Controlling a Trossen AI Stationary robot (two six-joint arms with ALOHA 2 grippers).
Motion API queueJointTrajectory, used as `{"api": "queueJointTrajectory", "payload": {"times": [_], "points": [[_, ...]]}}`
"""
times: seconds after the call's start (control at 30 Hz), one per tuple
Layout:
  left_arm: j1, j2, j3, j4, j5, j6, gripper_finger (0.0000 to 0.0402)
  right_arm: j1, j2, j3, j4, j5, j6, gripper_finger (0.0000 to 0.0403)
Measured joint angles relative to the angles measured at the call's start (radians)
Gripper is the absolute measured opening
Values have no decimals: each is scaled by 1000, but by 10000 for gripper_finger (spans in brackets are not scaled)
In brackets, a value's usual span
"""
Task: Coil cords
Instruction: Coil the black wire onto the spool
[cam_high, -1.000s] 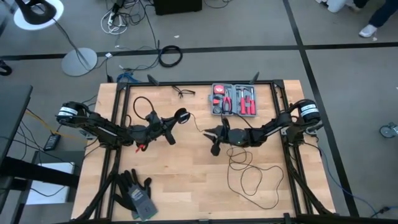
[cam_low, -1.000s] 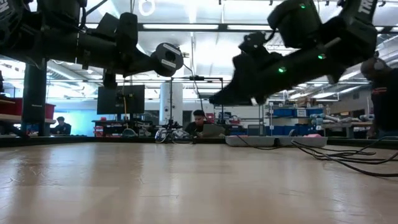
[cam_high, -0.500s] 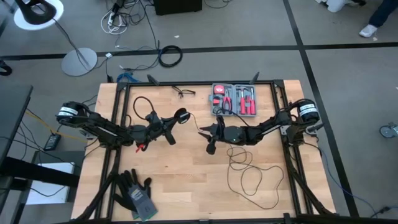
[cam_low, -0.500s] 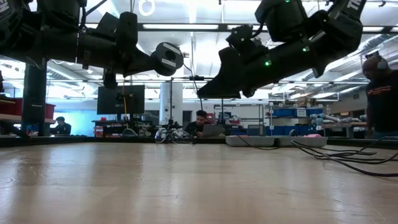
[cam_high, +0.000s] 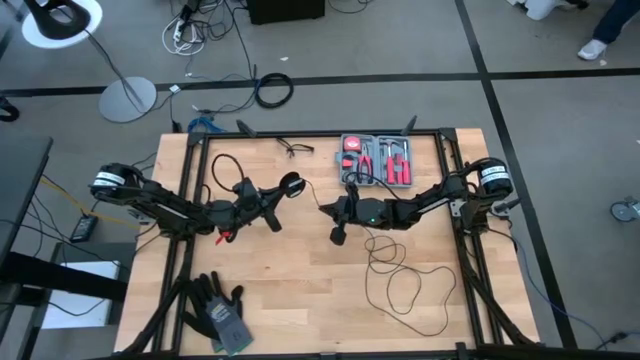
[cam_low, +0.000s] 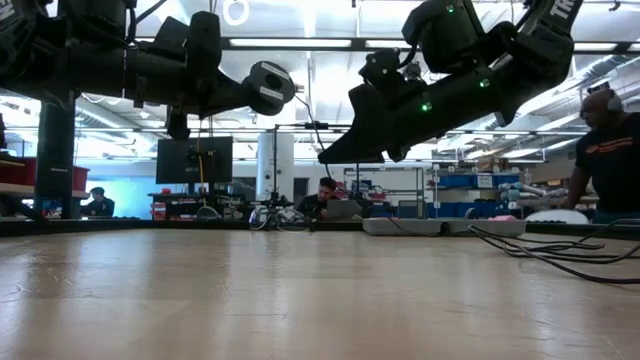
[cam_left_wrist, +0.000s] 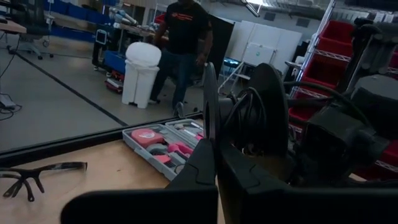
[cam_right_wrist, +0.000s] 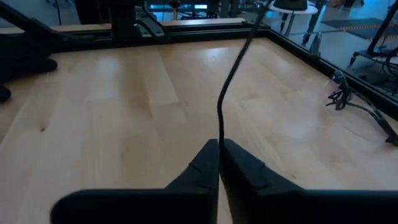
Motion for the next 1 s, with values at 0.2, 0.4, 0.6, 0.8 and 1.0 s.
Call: {"api": "queueJointTrajectory", "payload": {"times": [0.2, 0.4, 0.6, 0.8, 1.0], "points": [[0, 0, 5, -8, 0, -15, 0, -2, 13, 62, -109, 0, 43, 3], [0, 0, 49, -56, -9, -27, 0, -2, 188, 286, -256, -88, 46, 1], [0, 1, 113, -339, -62, -103, 0, 13, 280, 479, -324, -134, -34, 1], [0, 1, 141, -531, -32, -137, 0, 16, 238, 518, -372, -134, -106, 0], [0, 1, 142, -612, 41, -144, 0, 16, 171, 517, -460, -137, -163, 0]]}}
